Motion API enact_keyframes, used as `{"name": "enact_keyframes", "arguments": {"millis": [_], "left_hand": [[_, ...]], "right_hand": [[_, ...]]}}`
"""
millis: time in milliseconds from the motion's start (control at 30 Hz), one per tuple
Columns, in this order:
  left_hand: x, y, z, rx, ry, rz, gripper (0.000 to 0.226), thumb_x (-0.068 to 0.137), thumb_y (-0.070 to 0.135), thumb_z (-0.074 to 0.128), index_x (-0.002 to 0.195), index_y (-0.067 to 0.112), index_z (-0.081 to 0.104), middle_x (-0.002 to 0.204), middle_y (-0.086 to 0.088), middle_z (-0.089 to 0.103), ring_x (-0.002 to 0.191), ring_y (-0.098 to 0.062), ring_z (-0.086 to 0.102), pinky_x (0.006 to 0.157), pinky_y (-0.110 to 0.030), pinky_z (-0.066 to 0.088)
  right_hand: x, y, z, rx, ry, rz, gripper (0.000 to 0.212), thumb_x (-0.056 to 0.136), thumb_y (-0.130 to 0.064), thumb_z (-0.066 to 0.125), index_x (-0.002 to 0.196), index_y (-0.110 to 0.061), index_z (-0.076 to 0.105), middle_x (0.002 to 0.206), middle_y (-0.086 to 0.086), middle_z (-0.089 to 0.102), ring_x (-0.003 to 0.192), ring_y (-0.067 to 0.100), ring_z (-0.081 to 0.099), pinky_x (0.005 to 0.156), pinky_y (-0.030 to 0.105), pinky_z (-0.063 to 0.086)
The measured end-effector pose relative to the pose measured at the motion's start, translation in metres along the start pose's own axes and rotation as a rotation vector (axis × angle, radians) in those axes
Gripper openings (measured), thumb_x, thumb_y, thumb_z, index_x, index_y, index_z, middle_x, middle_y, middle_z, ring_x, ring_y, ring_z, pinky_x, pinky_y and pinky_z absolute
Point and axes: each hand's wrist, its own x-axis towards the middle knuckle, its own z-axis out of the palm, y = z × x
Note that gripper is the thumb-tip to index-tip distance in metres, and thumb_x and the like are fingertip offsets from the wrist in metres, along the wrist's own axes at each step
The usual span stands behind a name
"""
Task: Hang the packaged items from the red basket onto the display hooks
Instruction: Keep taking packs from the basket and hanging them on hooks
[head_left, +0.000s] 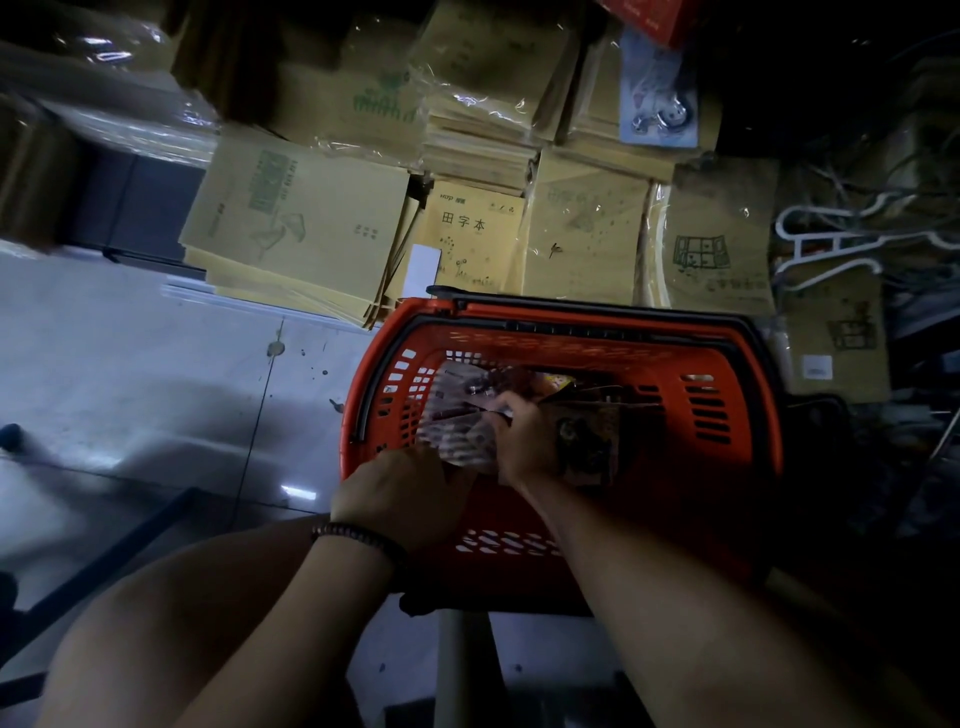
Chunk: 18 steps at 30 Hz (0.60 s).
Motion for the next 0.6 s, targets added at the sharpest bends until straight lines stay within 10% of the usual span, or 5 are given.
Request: {"name": "enact_keyframes", "arguments": {"millis": [267,600], "left_hand": [[0.003,-0.006,-0.015,-0.119,0.052,-0.087,0.046,0.106,0.052,0.048,0.104,0.012,0.071,0.107,-0.014,0.076,0.104,-0.037,0.072,0.093,-0.05,0.058],[-0.038,-0.022,-0.058,-1.219,-0.217,-0.368,0.059,0.105,0.063,0.049,0.129,0.011,0.064,0.119,-0.022,0.072,0.11,-0.043,0.066,0.104,-0.057,0.052]], "right_hand": [[-0.022,-0.012,-0.028,-0.002,0.073,-0.221,0.013,0.099,-0.043,0.065,0.1,-0.031,0.07,0.085,-0.007,0.077,0.078,0.015,0.072,0.066,0.036,0.053],[-0.112,-0.052,-0.111,0.179,0.163,-0.43,0.006,0.094,-0.014,0.079,0.095,-0.02,0.079,0.092,-0.016,0.078,0.087,-0.004,0.072,0.076,0.024,0.056]]}}
